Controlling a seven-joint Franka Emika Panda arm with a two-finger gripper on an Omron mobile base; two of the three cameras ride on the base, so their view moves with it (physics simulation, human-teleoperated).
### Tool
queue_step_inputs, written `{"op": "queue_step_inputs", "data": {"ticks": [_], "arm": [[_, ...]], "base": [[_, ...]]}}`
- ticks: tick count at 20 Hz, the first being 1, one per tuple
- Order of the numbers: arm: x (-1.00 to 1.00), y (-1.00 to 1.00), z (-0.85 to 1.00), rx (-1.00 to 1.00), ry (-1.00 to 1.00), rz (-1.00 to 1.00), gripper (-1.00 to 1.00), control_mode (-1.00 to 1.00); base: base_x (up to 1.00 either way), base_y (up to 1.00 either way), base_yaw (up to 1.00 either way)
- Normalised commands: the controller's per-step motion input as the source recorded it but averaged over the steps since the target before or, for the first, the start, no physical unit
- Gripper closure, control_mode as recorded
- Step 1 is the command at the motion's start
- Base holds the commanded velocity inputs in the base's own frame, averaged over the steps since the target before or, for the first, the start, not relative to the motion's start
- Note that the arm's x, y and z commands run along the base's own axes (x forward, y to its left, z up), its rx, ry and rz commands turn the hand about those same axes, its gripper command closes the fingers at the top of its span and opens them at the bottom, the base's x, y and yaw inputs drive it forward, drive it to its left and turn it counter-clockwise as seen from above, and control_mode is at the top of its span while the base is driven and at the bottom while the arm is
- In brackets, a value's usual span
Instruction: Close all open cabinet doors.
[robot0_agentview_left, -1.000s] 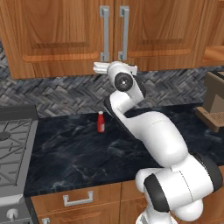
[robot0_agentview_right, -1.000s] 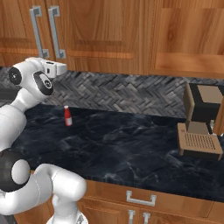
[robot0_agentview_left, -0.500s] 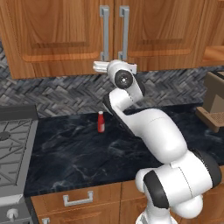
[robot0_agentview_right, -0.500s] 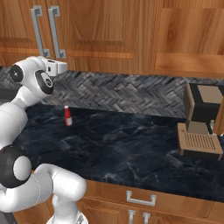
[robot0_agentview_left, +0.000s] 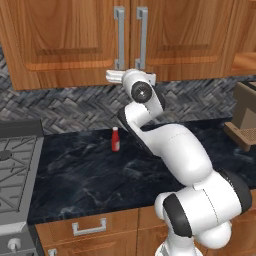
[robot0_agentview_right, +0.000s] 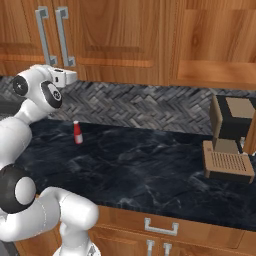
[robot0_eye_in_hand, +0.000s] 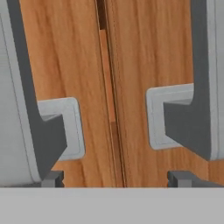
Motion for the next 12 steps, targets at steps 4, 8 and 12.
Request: {"op": "queue_step_inputs", "data": {"ticks": [4, 8, 12], "arm": [[0.33, 0.0, -0.43, 0.0, -0.04, 0.0, -1.0, -1.0], [0.03, 0.04, -0.06, 0.0, 0.0, 0.0, -1.0, -1.0], [-0.23, 0.0, 0.0, 0.0, 0.0, 0.0, -1.0, -1.0]], "base": [[0.0, 0.0, 0.0], [0.0, 0.0, 0.0], [0.0, 0.0, 0.0]]}}
